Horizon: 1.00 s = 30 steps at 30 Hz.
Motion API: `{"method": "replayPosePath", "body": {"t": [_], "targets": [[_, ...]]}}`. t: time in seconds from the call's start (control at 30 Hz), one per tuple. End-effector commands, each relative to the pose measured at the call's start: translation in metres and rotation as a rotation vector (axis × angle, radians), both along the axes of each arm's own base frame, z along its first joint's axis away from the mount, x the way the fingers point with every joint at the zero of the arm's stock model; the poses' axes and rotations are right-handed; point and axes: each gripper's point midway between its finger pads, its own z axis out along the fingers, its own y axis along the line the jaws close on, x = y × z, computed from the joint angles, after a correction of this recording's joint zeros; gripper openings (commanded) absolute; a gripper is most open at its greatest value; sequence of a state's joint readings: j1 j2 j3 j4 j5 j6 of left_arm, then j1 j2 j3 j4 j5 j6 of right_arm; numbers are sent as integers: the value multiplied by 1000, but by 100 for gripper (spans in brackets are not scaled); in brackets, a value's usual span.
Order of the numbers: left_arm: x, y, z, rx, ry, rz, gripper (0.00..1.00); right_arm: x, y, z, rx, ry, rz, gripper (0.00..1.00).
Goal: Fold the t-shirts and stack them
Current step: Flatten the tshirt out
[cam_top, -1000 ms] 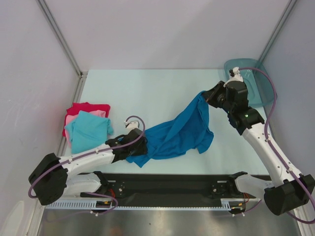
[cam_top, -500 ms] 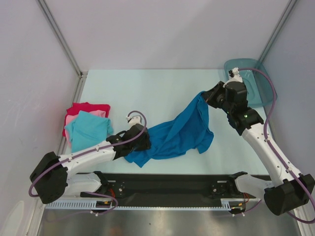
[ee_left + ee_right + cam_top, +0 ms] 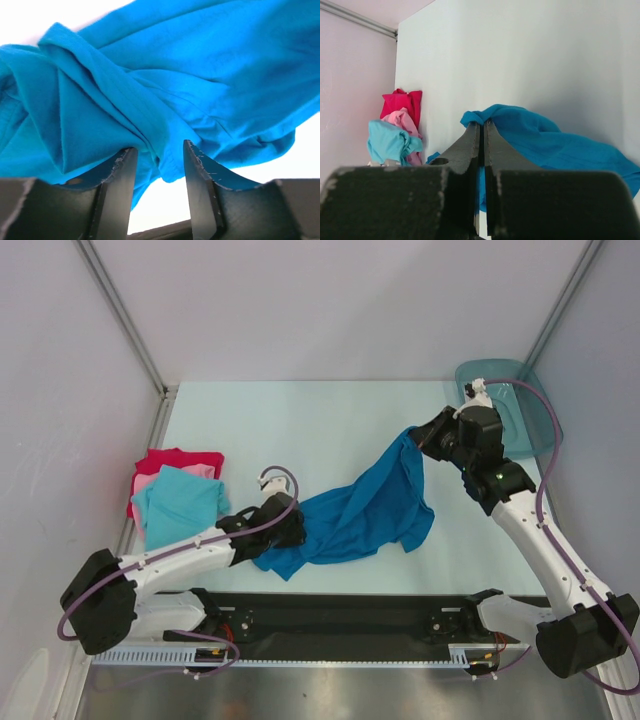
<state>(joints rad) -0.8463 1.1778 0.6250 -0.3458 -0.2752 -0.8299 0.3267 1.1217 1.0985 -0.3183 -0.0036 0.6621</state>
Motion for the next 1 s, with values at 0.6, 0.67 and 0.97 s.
{"method": "replayPosePath", "body": {"t": [0.6, 0.67, 0.97], "targets": [[-32, -28, -9, -66, 29, -51, 54, 0, -1, 23, 50, -65, 11, 0], [-31, -28, -8, -66, 25, -51, 54, -1, -2, 25, 53, -69, 9, 0], [-32, -20, -8, -50, 12, -43, 54, -3, -4, 26, 65, -68, 14, 0]]}}
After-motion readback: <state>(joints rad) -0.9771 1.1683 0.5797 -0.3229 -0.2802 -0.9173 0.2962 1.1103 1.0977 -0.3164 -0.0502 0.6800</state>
